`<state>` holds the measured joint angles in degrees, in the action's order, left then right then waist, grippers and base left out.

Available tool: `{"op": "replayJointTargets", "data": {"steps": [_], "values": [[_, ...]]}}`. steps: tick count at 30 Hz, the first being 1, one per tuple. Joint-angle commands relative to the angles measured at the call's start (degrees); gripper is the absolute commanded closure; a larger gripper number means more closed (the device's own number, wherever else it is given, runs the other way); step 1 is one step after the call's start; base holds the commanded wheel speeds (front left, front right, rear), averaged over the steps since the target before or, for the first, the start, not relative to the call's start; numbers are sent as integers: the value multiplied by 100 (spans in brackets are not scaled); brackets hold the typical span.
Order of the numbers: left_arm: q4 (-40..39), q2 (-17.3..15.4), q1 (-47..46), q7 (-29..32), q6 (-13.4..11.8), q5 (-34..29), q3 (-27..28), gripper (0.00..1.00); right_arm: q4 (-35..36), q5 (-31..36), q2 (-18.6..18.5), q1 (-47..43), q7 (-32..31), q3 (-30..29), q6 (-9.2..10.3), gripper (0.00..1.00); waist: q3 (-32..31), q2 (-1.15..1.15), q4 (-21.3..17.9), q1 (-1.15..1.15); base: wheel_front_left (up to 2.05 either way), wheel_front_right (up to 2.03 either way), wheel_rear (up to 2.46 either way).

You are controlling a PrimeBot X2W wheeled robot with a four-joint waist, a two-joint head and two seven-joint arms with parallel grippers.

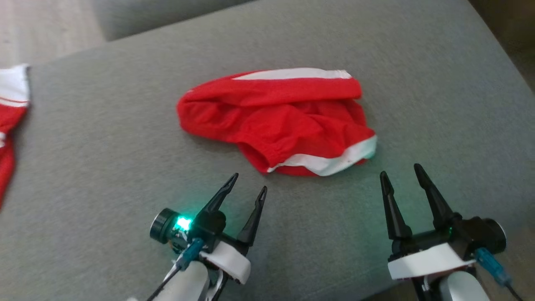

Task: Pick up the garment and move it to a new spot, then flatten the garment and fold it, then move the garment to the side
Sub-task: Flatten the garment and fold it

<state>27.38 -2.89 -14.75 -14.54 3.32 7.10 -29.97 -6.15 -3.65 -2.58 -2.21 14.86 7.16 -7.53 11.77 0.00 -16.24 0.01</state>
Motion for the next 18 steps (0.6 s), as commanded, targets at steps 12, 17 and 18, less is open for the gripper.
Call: {"op": "replayJointTargets", "data": {"steps": [12,17,18], "values": [[404,-1,-707,-46,-63,-4,-3,0,196,-140,-30,287,14,172,4,0,427,0,-640,-1,0,0,0],[297,-20,-657,-46,-81,-68,104,0,181,-129,-30,265,14,184,4,0,395,0,-759,-1,0,0,0],[220,-25,-653,-46,-86,-97,120,6,177,-121,-30,257,14,183,4,0,384,0,-774,-1,0,0,0]]}}
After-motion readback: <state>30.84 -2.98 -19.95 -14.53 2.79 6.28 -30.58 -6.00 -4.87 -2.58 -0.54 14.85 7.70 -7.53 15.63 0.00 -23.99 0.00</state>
